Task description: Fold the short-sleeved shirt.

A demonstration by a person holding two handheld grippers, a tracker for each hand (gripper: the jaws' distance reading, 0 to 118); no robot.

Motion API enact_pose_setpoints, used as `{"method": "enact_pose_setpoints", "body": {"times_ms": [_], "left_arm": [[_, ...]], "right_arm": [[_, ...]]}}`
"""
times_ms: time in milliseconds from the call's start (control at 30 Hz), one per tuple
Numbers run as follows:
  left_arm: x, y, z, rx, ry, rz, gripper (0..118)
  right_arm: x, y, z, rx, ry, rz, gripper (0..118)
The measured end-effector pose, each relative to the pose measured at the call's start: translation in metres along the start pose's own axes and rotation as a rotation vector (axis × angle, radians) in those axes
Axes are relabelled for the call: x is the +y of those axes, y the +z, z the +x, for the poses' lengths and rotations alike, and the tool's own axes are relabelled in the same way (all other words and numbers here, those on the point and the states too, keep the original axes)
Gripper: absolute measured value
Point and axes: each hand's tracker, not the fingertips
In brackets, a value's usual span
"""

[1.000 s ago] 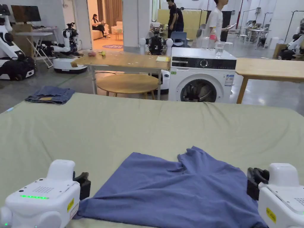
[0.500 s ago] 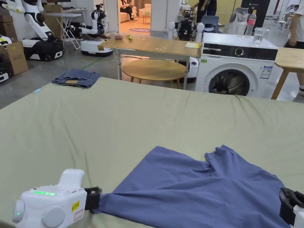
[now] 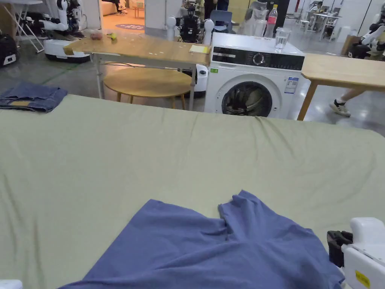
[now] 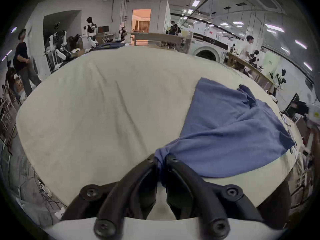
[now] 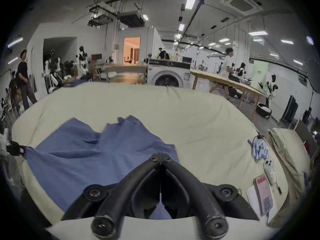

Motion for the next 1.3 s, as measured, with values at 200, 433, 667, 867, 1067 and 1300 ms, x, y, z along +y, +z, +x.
{"method": "enact_pose_setpoints", "body": {"times_ms": [200, 433, 667, 867, 1067, 1300], "left_arm": [[0.030, 0.018, 0.028, 0.028, -0.058, 0.010, 3], [0.041, 0.007, 0.028, 0.042, -0.063, -0.007, 3], [0.050, 0.006, 0.035, 0.046, -0.073, 0.003, 3], [0.088, 0.012, 0.034, 0.048, -0.083, 0.105, 3], [0.167, 0.020, 0.039, 0.098, -0.111, 0.243, 3], [0.275, 0.039, 0.054, 0.149, -0.110, 0.376, 3]], "right_arm": [[0.032, -0.113, 0.032, 0.114, 0.016, -0.156, 118], [0.017, -0.164, 0.019, 0.152, 0.137, -0.325, 45], [0.023, -0.108, 0.022, 0.161, 0.056, -0.144, 4], [0.077, -0.014, 0.026, 0.139, 0.036, 0.072, 4], [0.140, 0.064, 0.034, 0.089, -0.002, 0.234, 4], [0.215, 0.109, 0.038, 0.052, -0.025, 0.363, 4]]}}
